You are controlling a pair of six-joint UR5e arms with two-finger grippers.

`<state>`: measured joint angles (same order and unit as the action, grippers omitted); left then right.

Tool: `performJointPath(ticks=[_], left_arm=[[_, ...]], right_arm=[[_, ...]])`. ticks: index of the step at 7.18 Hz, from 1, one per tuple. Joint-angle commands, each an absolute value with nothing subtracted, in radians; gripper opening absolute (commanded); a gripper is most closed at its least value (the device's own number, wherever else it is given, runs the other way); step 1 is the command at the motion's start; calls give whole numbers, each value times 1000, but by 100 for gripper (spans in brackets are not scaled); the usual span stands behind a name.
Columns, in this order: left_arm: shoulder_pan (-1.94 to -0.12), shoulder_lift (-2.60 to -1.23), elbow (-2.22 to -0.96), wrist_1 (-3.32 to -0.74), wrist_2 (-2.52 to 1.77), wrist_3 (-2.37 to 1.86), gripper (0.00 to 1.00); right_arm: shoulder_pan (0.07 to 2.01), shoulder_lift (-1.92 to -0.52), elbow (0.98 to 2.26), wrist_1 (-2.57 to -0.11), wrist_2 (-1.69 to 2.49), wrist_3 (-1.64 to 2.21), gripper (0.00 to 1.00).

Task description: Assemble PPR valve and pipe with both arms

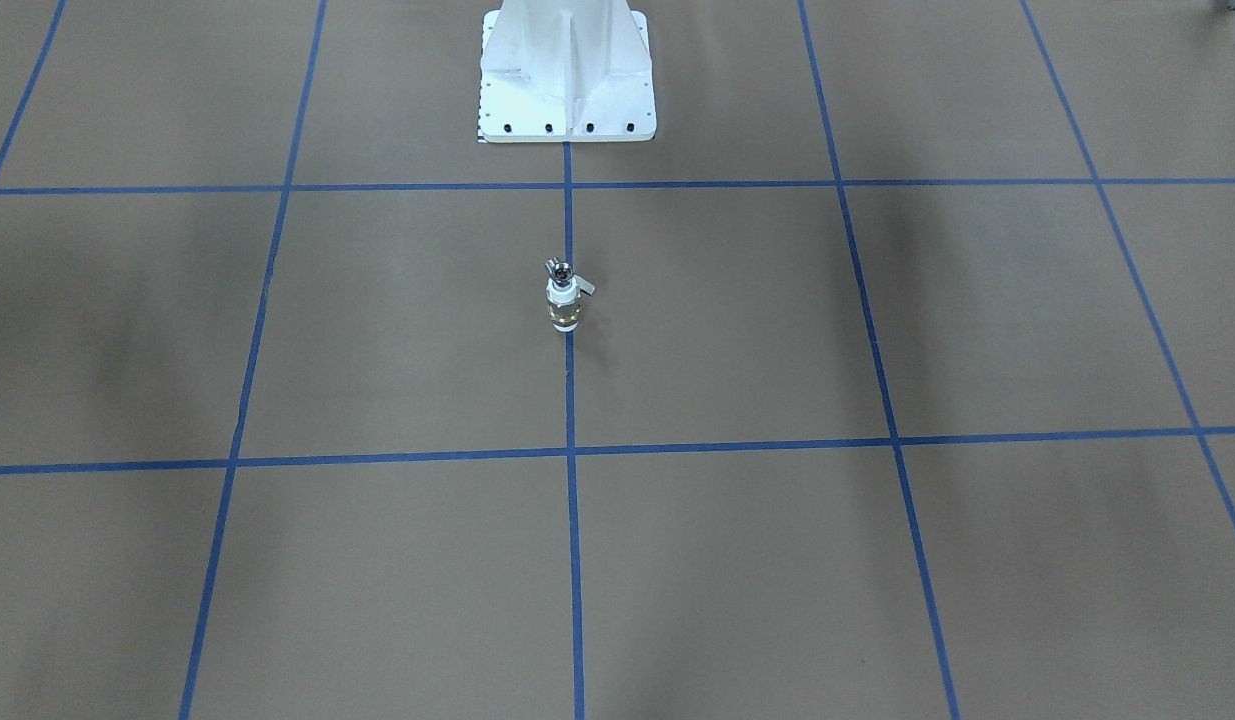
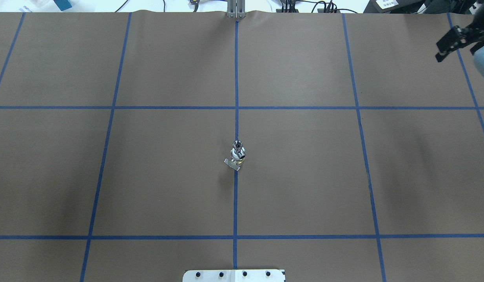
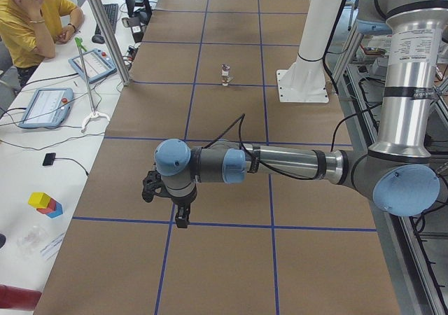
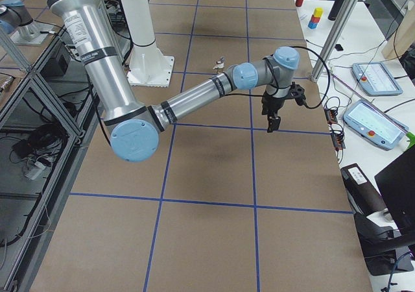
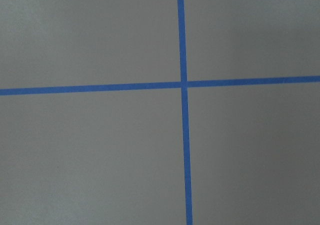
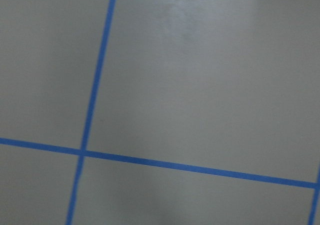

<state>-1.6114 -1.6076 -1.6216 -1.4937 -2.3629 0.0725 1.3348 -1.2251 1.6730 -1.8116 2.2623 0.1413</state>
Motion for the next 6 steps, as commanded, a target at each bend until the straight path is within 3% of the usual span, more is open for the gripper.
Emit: performJointPath(ticks=[1,4,6], left_arm=[[-1612,-1599,-1623,-1540,-2324,72,100],[-1612,-1589,-1621,-1543,-2322,113,100],[-1612,-1568,-1624,-1545,-2325,115,100]], right_arm=[[1471,-1336,1614,-1812,2264,-87,99],[1540,-1466,1594,-1768,2334,-188,99],[1574,-1622,1595,-1599,2332,-173,100]])
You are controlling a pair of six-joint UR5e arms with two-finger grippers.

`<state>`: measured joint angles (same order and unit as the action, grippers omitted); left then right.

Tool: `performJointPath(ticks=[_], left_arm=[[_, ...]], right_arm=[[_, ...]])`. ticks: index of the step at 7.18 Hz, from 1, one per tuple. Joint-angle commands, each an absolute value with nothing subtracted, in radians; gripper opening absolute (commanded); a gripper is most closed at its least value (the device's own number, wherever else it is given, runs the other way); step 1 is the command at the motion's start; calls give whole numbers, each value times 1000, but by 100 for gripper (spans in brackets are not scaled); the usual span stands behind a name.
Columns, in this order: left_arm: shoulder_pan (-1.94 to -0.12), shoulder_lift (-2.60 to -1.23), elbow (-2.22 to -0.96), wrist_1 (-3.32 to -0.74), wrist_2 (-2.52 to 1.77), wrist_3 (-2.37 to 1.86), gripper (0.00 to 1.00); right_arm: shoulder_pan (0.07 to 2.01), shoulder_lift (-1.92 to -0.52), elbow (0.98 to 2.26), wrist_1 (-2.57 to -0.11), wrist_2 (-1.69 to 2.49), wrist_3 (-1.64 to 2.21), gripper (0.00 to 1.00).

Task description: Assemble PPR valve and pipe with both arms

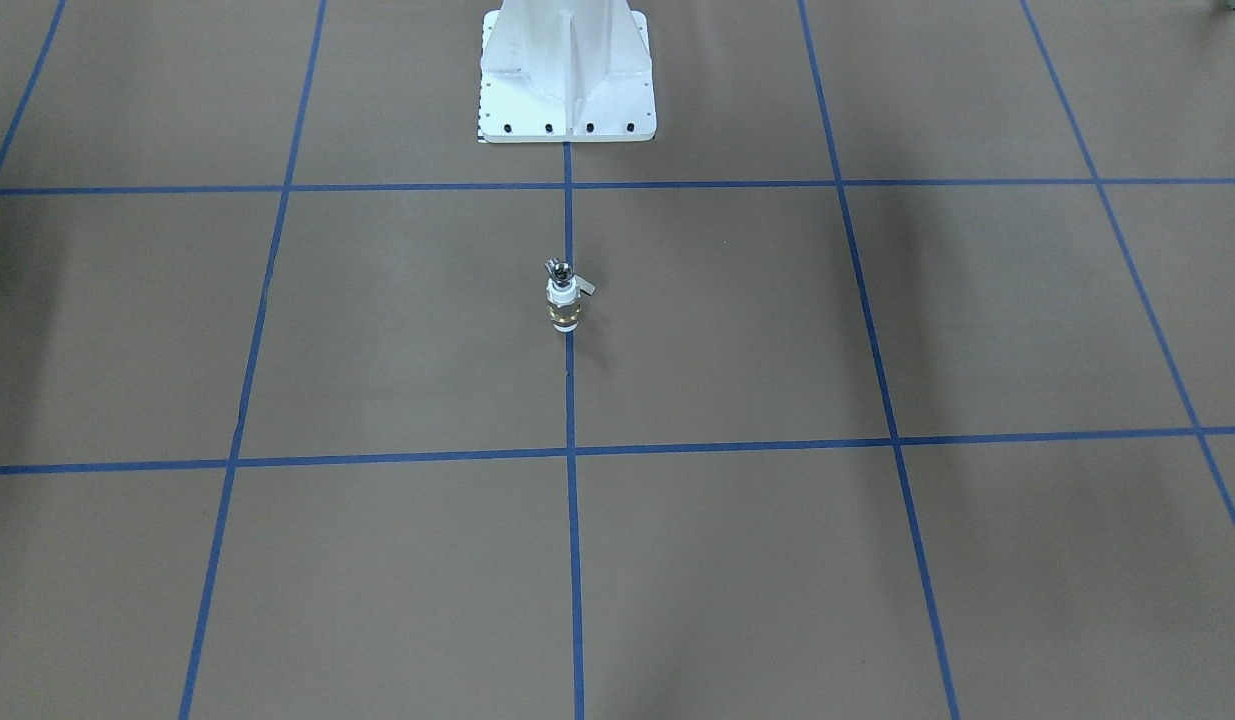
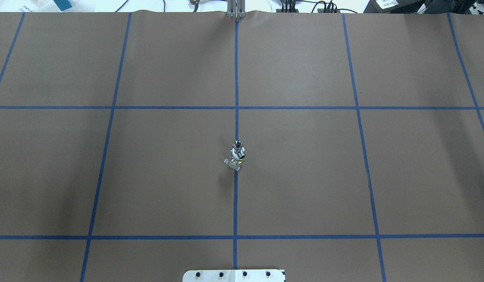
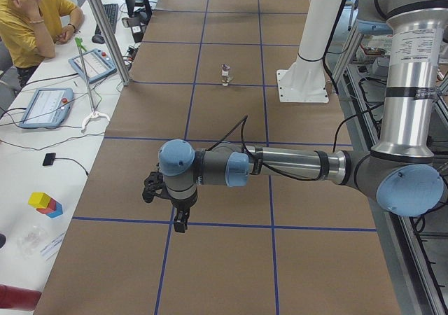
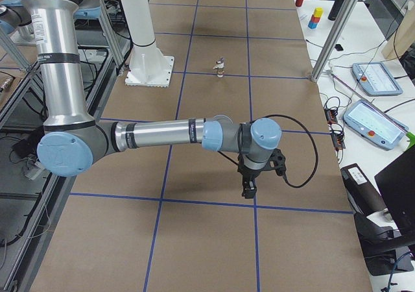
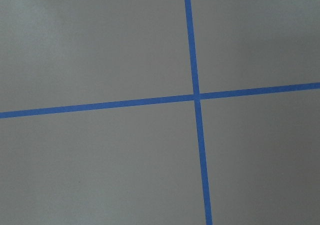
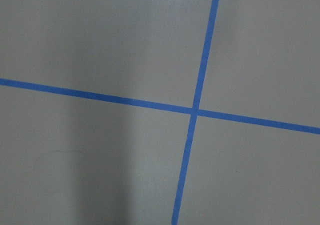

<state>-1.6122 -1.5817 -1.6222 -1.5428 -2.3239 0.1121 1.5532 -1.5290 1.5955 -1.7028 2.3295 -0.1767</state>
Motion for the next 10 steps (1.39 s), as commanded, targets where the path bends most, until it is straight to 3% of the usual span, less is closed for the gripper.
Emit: performJointPath(ticks=[1,10], left_arm=[[-1614,-1565,-1626,-1545,-2330,114,100],[-1628,-1478,-1683,-1539,-2241,104,100]], right_arm=[[1581,-1643,1598,-1583,2332,-111,100],[1609,-1629,1618,-1580,2333,-52,100]])
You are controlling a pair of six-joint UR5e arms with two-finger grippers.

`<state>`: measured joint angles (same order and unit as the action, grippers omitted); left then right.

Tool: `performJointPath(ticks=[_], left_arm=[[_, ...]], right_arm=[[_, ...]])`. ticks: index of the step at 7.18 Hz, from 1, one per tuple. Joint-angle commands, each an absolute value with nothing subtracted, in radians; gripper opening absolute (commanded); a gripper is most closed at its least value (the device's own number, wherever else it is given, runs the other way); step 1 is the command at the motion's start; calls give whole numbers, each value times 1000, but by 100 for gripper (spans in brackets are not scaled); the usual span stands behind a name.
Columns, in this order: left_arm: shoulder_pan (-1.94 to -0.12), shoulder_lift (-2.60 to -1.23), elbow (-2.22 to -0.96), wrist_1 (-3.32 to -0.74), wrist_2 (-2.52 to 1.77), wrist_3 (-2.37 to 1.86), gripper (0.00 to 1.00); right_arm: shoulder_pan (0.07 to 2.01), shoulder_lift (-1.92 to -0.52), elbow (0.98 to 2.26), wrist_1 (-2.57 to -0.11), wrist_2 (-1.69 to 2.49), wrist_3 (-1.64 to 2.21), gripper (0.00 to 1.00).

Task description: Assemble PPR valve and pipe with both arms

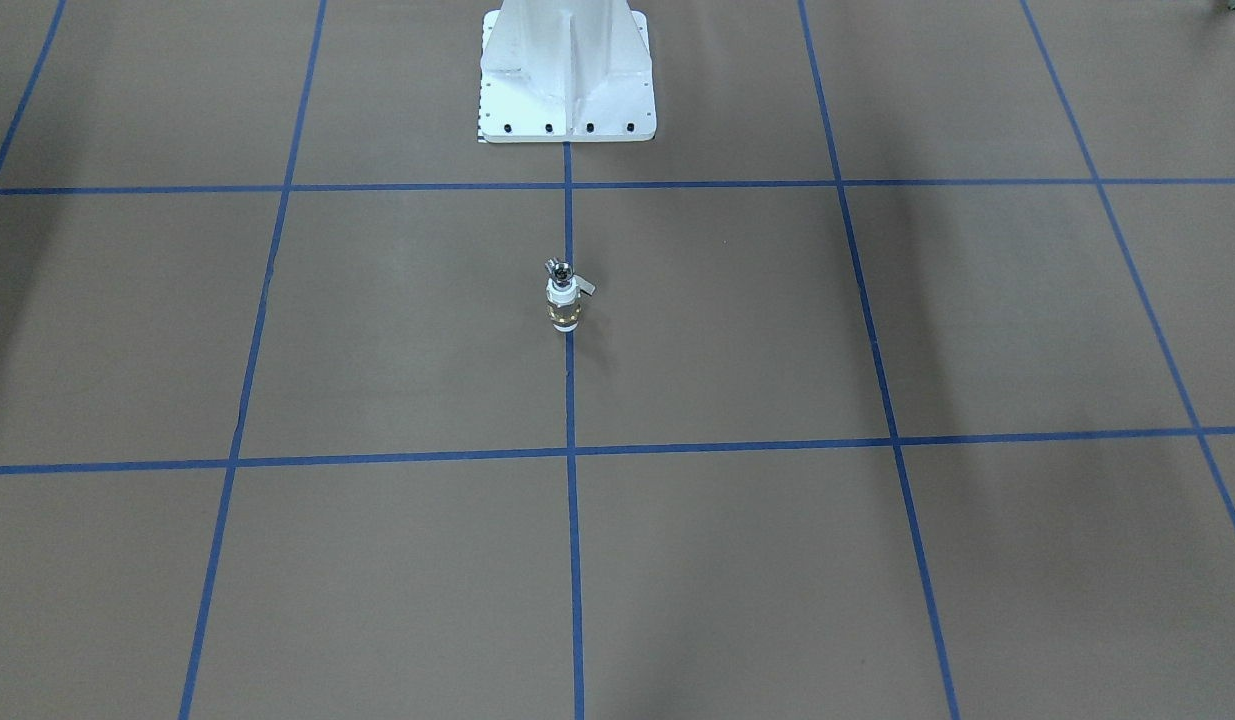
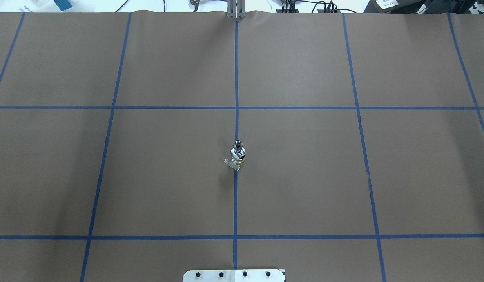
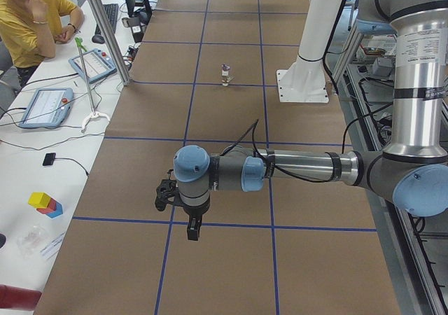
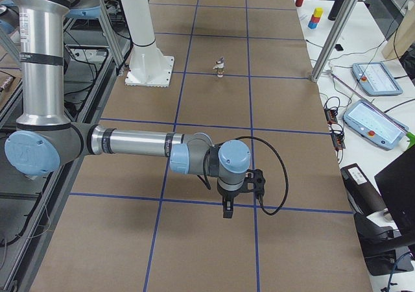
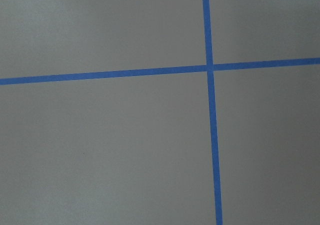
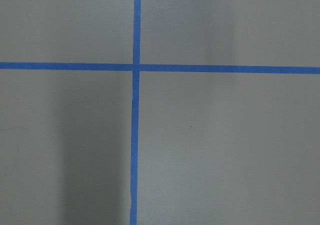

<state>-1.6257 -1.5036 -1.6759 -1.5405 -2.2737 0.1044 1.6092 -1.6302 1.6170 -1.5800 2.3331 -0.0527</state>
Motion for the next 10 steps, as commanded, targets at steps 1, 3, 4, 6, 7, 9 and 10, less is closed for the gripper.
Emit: performJointPath(ticks=[1,3,4,6,7,9,10], left_arm=[[-1625,-1442,-1689,-1542,-2247,106,100],[-1624,-1439,-1692,-1543,-2253,104,100],[-1624,-1439,-1693,-1543,-2256,106,100],[-1624,-1422,-1724,-1543,-2260,109,100],[-1624,-1419,-1738,-1540,-2258,110,100],[-1623,-1413,-1736,-1540,-2258,110,100],[-1623,-1413,-1736,-1540,-2258,110,100]], right_arm=[[1609,-1629,1618,-1580,2333,-52,100],[1609,-1632,1618,-1582,2335,-52,100],[1609,-1635,1618,-1580,2335,-52,100],[1609,-1634,1620,-1580,2336,-54,100],[1611,-1646,1643,-1580,2339,-55,100],[1609,-1652,1661,-1580,2339,-54,100],[1609,-1651,1661,-1580,2338,-52,100]])
